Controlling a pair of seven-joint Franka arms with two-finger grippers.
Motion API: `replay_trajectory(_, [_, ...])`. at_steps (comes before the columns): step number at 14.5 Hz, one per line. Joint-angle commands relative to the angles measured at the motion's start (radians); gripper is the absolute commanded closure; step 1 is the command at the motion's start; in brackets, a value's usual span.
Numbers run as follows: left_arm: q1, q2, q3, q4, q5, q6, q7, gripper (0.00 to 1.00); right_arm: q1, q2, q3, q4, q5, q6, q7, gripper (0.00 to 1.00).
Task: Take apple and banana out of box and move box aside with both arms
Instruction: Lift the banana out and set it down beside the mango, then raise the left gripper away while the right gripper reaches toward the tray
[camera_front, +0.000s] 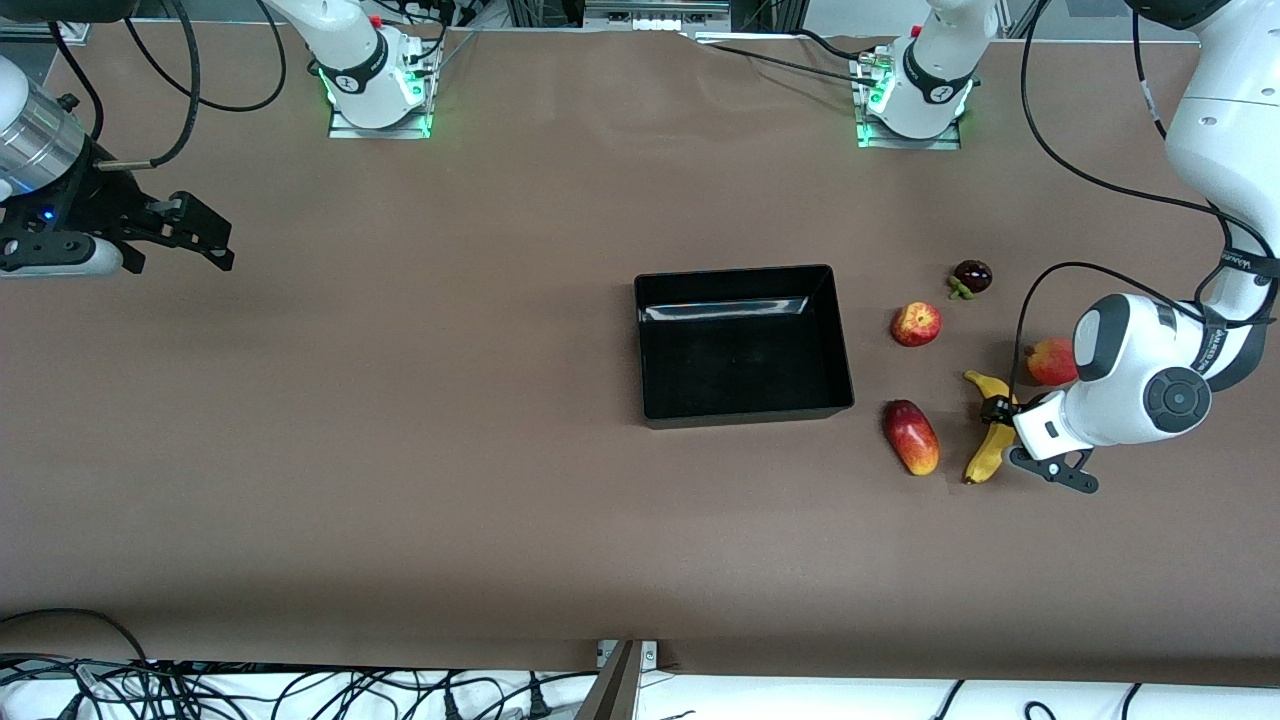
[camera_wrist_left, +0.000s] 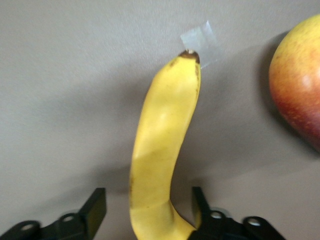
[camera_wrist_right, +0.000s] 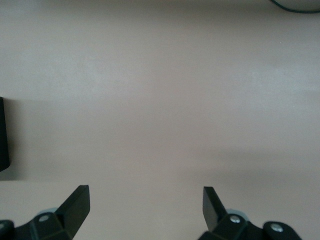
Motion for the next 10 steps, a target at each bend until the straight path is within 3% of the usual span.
replay_trajectory(1, [-0.010,-0.112,-0.031,-0.002,0.008,-0.063,0.007,0.00,0.004,-0.001,0.001,0.013,-0.008,-0.013,0.000,0.00])
replay_trajectory(3, [-0.010,-0.176,-0.094,0.049,0.002,-0.185,0.004,0.00,0.028,-0.001,0.001,0.013,-0.015,-0.008,-0.001,0.00])
replay_trajectory(6, [-0.013,-0.186,-0.203,0.244,-0.009,-0.469,0.000,0.00,0.038,0.003,-0.002,0.013,-0.011,-0.002,0.002,0.00])
replay_trajectory(10, [-0.069,-0.212,-0.261,0.419,-0.056,-0.773,-0.158,0.00,0.038,0.040,-0.002,0.013,-0.011,0.008,-0.004,0.00])
